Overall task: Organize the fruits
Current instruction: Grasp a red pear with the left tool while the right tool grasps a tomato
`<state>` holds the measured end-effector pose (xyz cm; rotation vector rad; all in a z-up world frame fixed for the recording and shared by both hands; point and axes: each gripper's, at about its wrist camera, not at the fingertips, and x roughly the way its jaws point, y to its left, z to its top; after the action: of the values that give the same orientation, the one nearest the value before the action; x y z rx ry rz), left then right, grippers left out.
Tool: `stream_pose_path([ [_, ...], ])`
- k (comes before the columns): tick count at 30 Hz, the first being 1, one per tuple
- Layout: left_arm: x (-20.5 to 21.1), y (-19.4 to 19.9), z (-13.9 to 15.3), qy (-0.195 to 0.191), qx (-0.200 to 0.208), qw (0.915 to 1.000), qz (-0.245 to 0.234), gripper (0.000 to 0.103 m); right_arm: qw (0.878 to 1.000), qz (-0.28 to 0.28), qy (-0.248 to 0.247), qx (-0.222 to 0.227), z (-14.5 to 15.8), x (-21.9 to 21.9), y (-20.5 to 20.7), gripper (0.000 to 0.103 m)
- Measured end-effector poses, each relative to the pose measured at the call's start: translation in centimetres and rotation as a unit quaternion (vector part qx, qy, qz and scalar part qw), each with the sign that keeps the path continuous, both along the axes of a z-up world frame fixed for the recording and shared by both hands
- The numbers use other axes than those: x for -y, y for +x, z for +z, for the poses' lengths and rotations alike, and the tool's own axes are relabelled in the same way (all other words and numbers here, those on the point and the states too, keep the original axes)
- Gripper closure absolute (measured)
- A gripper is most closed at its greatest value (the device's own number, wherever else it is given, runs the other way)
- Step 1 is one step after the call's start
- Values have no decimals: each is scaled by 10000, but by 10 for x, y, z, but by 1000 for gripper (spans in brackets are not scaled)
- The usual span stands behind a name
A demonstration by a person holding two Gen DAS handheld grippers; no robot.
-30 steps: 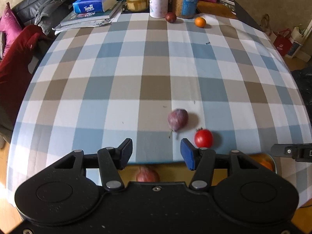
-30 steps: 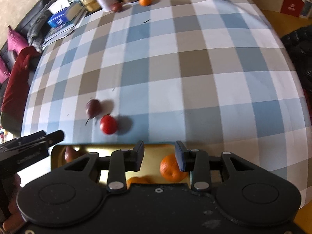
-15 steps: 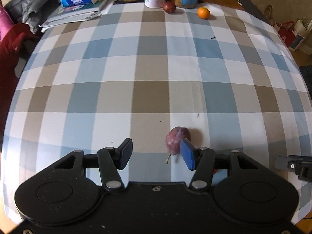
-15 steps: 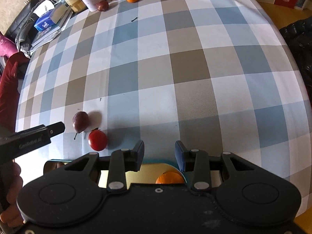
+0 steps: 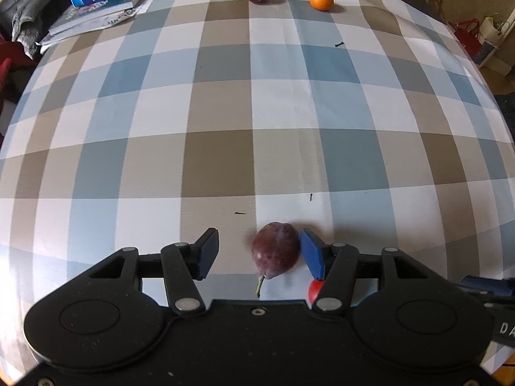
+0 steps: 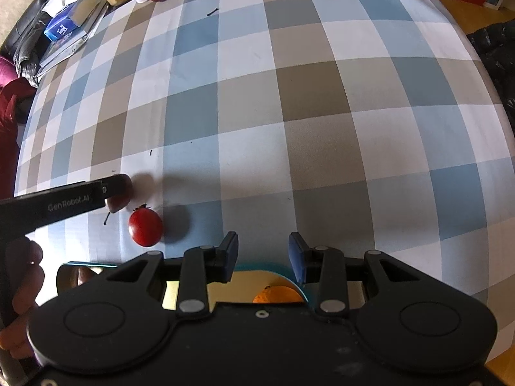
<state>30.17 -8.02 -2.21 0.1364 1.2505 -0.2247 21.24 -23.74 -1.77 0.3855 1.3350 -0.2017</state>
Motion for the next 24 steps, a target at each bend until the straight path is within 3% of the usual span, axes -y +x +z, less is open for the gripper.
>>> stream_pose_path([
  [11,-1,5,-16,2,-171,9997,144,44,10000,2,69,-62,-4,-2,-2,65],
  [15,-6,2,-14,-210,-175,9995,133,57,10000,5,58,-44,-3,-6,-2,65],
  [24,-37,3,-8,133,66,9985,522,58,10000,66,-52,43,4,-17,-1,65],
])
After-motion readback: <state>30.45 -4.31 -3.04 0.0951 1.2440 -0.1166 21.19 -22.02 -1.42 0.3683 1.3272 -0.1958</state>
